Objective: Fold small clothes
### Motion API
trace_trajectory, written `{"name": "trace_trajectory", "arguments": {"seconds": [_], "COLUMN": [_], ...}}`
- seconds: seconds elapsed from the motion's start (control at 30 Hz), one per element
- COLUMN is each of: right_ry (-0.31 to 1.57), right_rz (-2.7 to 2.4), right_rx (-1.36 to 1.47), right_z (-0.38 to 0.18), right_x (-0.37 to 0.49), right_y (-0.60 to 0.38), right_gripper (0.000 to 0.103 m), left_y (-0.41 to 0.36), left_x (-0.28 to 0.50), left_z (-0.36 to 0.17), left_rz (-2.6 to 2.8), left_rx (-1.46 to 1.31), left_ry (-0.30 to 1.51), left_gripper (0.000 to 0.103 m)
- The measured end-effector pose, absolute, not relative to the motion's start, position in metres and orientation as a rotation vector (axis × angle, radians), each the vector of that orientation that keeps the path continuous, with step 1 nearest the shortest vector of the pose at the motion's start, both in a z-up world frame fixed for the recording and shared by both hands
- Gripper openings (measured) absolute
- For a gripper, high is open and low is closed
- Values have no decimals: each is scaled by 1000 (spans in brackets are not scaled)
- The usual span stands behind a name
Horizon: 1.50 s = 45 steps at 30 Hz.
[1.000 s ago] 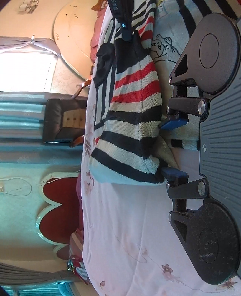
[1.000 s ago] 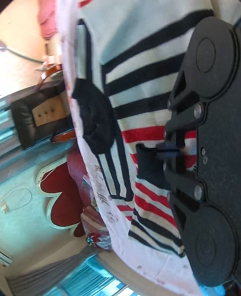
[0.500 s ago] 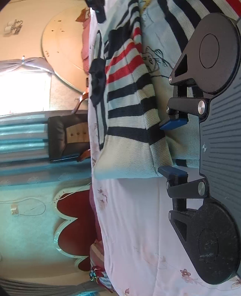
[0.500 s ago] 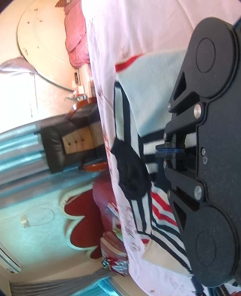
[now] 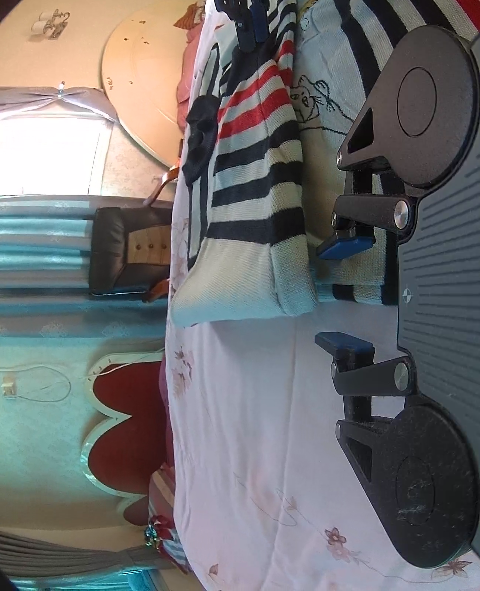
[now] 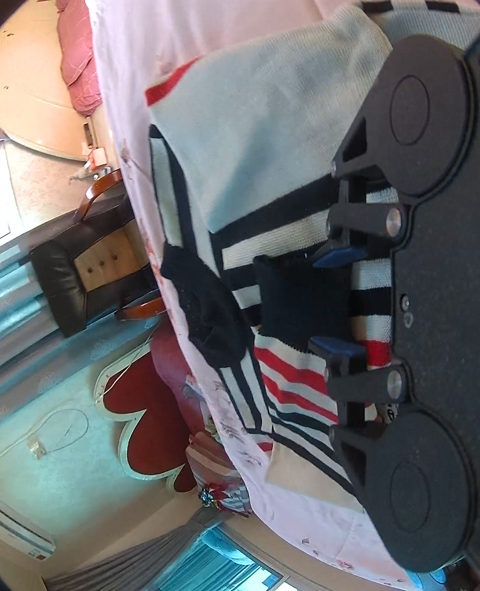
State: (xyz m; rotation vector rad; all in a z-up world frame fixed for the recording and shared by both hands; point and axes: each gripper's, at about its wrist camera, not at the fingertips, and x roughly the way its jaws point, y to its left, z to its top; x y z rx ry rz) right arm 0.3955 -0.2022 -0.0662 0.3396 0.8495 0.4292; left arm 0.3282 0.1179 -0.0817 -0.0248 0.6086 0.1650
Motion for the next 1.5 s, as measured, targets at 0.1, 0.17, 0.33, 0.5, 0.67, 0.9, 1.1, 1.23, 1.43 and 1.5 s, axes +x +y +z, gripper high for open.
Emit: {"name": "trace_trajectory", "arguments": {"seconds": [0.1,0.17,0.33,0.5,0.67,0.9,1.1,1.23,1.43,1.5], "right_ry": [835,815,796,656,657,685,685,696,664,722], "right_rz": [356,342,387,321,261,300,362,346,345,306], "right_rx": [280,269,161,151,176,178,149,124,125,106], "right_z": [-68,-71,-71,-43,-41,-41,-35,-33,-24,-39], "right_x": [397,399,404,389,390,391,376,373,366,376], "right_y": [-194,-193,-183,-202,-230,-228,-217,-215,-221,-221], "right_gripper": [37,38,8,6,6,6,6,6,5,5], "left_y": [121,122,120,117,106,112,130,134,142,141], "left_x": [329,331,339,345,358,365,370,366,374,374], "left_z": [-86,-88,-89,-84,-83,-75,-88,-86,-99,-102], "left_rz": [160,155,154,153,105,123,150,144,148,144], "left_rx": [-35,-39,-26,-16,52,18,-118,-163,-181,-172], "left_ry": [624,632,632,603,608,551,590,563,622,623], "left_gripper": [44,44,44,44,44,44,44,44,44,44]}}
